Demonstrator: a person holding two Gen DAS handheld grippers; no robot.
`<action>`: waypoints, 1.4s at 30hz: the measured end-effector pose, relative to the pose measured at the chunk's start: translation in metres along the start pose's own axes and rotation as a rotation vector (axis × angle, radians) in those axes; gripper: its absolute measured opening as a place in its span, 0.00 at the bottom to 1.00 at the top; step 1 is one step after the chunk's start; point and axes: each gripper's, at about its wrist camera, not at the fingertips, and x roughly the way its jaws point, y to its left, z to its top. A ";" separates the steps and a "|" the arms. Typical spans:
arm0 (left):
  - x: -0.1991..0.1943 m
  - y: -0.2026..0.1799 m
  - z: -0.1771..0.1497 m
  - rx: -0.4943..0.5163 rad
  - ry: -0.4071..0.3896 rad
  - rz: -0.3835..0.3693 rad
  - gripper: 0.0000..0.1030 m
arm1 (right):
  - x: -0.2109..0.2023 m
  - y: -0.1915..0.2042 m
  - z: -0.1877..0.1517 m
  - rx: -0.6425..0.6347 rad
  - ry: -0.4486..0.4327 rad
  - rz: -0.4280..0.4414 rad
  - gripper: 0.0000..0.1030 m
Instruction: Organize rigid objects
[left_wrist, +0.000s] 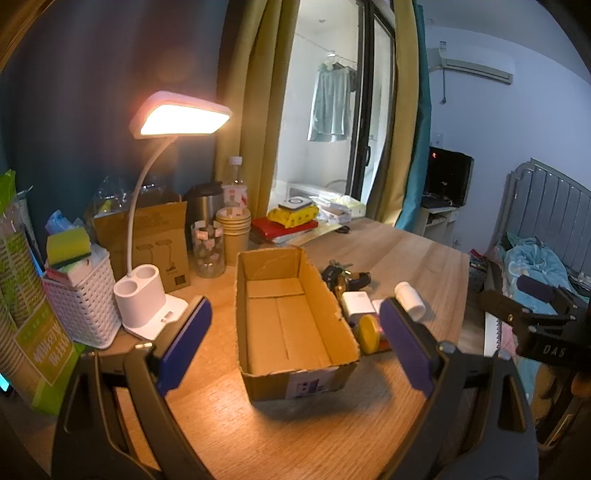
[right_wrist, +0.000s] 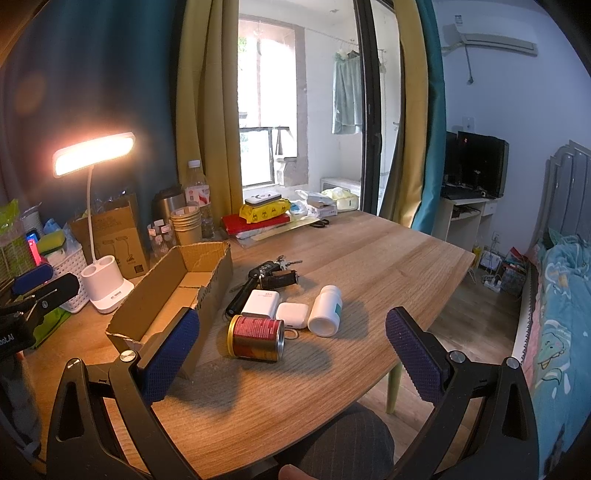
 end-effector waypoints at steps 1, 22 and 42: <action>0.000 0.000 0.000 0.000 0.001 0.000 0.90 | 0.000 0.000 0.000 0.000 -0.001 0.000 0.99; 0.001 0.003 0.001 -0.004 -0.002 0.005 0.90 | 0.001 0.000 0.001 0.000 0.002 0.001 0.99; 0.027 0.012 0.002 -0.029 0.060 0.033 0.90 | 0.025 0.000 0.003 -0.021 0.036 0.006 0.99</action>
